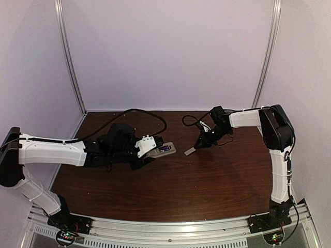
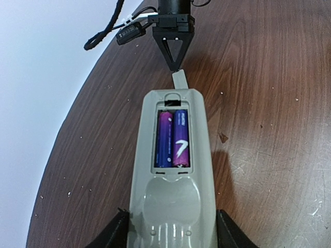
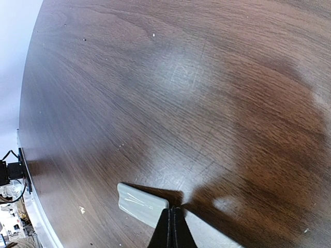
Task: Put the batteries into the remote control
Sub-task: Pick up the battery cover at the center of the board, then load the battery cover onto the remote control without the battery cover.
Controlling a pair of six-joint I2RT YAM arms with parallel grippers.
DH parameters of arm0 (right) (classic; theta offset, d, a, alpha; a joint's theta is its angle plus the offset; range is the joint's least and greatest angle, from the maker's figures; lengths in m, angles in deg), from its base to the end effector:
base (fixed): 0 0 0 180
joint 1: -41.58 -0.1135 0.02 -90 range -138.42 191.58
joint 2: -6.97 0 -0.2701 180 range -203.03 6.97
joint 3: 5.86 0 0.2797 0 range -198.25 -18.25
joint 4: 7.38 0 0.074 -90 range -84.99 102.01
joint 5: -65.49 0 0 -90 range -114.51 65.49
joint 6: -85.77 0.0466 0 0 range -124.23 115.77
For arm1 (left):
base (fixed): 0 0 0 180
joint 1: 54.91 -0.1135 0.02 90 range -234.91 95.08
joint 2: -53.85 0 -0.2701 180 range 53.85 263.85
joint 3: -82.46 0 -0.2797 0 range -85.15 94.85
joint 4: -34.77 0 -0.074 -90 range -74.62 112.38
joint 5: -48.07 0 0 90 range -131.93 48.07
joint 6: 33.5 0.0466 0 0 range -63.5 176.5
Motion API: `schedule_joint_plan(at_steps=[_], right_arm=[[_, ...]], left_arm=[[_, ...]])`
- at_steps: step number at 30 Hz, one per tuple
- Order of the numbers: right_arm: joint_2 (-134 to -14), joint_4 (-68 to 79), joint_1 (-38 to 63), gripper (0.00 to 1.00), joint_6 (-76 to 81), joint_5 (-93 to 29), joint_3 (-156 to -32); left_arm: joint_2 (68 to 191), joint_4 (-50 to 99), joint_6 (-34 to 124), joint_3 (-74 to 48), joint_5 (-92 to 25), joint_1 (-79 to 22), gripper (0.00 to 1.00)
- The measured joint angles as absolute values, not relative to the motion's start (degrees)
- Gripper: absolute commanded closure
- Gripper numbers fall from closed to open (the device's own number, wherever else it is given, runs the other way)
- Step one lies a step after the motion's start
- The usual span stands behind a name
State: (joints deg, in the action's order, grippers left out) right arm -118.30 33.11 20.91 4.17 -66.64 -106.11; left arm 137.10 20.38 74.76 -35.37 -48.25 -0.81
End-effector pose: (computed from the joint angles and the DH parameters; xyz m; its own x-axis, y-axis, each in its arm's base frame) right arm 0.4328 0.1967 0.1169 -0.9186 -0.2308 -0.3209 -0.3920 0.6363 0.6645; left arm 0.2078 -0.2783 0.2113 -0.0873 0.6517 -0.7534 0.8213 0.4751 0.3158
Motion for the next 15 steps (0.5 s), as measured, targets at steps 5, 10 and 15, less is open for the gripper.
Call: schedule_joint_plan(at_steps=[5,10,15], right_arm=[[-116.8,32.2,20.9,1.0,5.0,-67.3,-104.9],[-111.3,31.8,20.9,1.0,5.3,-67.6,-103.9],[-104.0,30.8,20.8,1.0,5.4,-67.7,-103.6]], left_arm=[[137.6,21.5,74.1,-35.9,-49.6,-0.8,1.0],[139.6,22.4,72.4,-36.6,-50.3,-0.8,1.0],[141.8,23.2,70.5,-36.7,-50.5,-0.9,1.0]])
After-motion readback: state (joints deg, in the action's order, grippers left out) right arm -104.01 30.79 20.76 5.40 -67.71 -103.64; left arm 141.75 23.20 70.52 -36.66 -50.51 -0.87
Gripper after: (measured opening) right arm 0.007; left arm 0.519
